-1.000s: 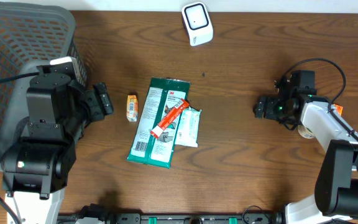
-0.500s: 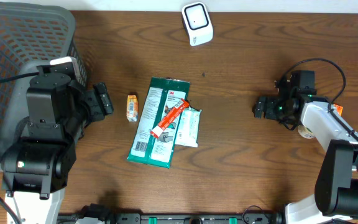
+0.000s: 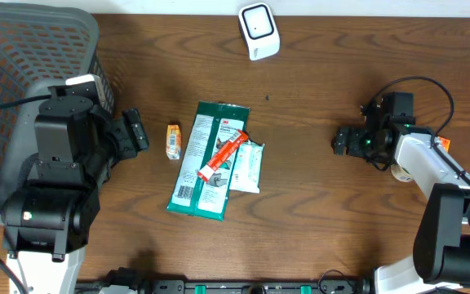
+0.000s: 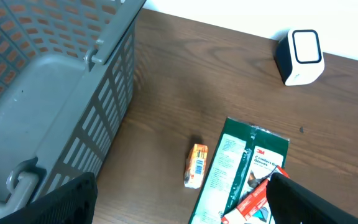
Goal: Scan the item barcode
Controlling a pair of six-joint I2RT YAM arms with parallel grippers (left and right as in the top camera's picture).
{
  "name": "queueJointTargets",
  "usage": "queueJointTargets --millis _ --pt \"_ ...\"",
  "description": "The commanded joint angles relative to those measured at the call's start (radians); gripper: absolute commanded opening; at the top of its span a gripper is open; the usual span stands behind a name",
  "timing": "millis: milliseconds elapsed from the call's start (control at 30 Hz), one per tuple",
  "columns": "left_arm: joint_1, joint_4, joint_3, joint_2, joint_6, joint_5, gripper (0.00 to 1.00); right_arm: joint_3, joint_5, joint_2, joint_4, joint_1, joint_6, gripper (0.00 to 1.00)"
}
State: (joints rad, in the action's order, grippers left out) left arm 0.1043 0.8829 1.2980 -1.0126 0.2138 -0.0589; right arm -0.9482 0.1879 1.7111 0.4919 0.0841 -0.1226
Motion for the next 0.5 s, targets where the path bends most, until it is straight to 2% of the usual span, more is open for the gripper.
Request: queueJointTargets --millis 0,467 --pt "-0.006 0.000 0.010 0.000 0.006 -0.006 0.87 -0.011 0.013 0.004 -0.006 -0.014 -0.005 0.99" --pt "-0.006 0.000 0.010 0.000 0.006 -0.006 0.87 -0.011 0.013 0.004 -0.014 -0.034 -0.004 0.99"
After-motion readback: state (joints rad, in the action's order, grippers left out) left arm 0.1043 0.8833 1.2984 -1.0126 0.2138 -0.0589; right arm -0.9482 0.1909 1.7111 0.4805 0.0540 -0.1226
